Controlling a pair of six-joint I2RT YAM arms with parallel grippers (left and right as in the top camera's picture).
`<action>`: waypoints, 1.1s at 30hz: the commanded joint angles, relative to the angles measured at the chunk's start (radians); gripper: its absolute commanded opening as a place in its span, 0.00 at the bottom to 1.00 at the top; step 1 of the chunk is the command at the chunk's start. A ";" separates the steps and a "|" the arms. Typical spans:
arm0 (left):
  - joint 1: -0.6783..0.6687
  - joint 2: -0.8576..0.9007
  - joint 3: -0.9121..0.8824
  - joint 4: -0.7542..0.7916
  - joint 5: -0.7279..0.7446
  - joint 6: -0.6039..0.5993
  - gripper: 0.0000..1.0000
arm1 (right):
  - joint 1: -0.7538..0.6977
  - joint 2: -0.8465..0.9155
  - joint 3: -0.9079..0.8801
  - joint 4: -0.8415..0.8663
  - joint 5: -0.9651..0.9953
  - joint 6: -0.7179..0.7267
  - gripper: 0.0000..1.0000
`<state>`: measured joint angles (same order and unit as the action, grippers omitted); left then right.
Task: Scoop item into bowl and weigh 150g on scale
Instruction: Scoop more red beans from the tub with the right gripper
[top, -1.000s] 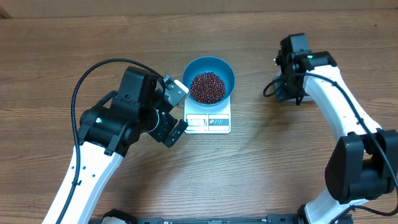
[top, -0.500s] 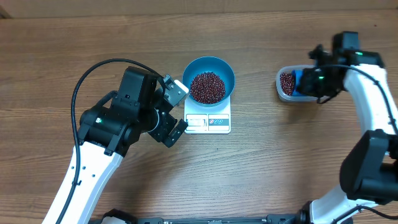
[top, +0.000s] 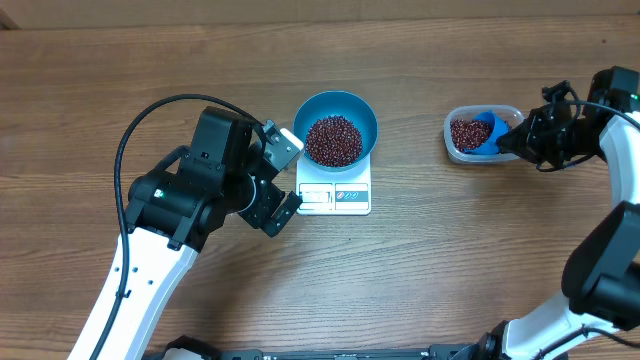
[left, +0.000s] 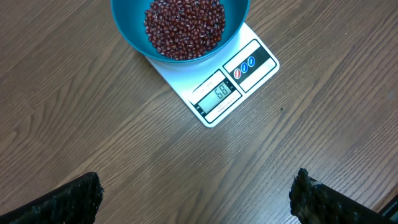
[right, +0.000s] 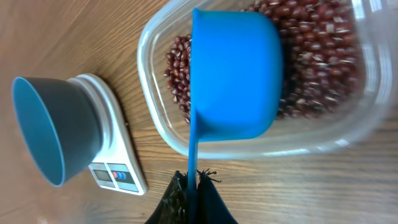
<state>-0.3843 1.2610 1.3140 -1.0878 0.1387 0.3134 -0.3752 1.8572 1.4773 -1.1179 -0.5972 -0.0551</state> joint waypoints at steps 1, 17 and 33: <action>-0.001 -0.006 0.024 -0.001 0.010 -0.014 0.99 | 0.000 0.051 -0.013 0.010 -0.126 0.003 0.04; -0.001 -0.006 0.024 -0.001 0.010 -0.014 1.00 | -0.061 0.071 -0.013 -0.026 -0.287 -0.059 0.04; -0.002 -0.006 0.024 -0.001 0.010 -0.014 1.00 | -0.182 0.071 -0.012 -0.096 -0.343 -0.158 0.04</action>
<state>-0.3843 1.2610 1.3140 -1.0878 0.1387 0.3134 -0.5270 1.9247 1.4677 -1.2160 -0.9119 -0.1822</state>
